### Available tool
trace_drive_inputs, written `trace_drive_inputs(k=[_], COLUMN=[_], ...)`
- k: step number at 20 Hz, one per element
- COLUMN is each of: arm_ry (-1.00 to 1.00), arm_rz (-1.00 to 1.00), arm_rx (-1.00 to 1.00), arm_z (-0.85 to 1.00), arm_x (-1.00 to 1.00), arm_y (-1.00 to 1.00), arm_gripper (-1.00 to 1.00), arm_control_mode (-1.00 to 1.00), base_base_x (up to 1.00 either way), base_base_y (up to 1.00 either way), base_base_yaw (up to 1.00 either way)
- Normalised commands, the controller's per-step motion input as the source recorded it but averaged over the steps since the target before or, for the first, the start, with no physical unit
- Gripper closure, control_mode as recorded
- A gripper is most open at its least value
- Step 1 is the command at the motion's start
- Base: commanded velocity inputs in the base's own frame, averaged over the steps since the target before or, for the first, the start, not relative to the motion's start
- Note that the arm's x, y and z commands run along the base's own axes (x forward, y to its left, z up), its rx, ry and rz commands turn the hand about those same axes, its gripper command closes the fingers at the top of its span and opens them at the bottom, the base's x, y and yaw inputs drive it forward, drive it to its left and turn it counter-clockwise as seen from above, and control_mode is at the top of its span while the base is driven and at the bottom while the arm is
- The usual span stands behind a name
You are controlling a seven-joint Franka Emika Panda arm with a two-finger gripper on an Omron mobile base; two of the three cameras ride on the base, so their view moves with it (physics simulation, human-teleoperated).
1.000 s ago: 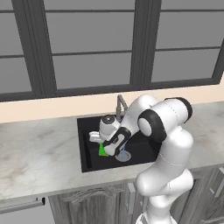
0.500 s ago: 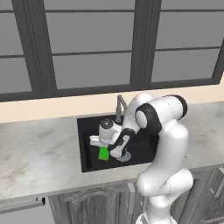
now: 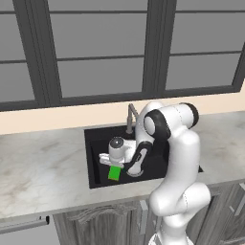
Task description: Soak the sponge with water for a few seconds and then drop it inside the sink.
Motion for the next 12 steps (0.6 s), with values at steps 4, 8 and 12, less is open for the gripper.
trace_drive_inputs(k=[4,8,12], arm_ry=[0.00,0.00,0.00], arm_rz=[-0.05,-0.06,-0.06], arm_rx=[0.00,0.00,0.00], arm_z=[-0.11,-0.14,-0.18], arm_x=[0.09,0.12,0.14], arm_y=[-0.09,-0.07,-0.03], arm_gripper=[1.00,1.00,1.00], arm_control_mode=[-1.00,-1.00,-1.00], base_base_x=[0.00,0.00,0.00], base_base_y=[0.00,0.00,0.00], base_base_yaw=[0.00,0.00,0.00])
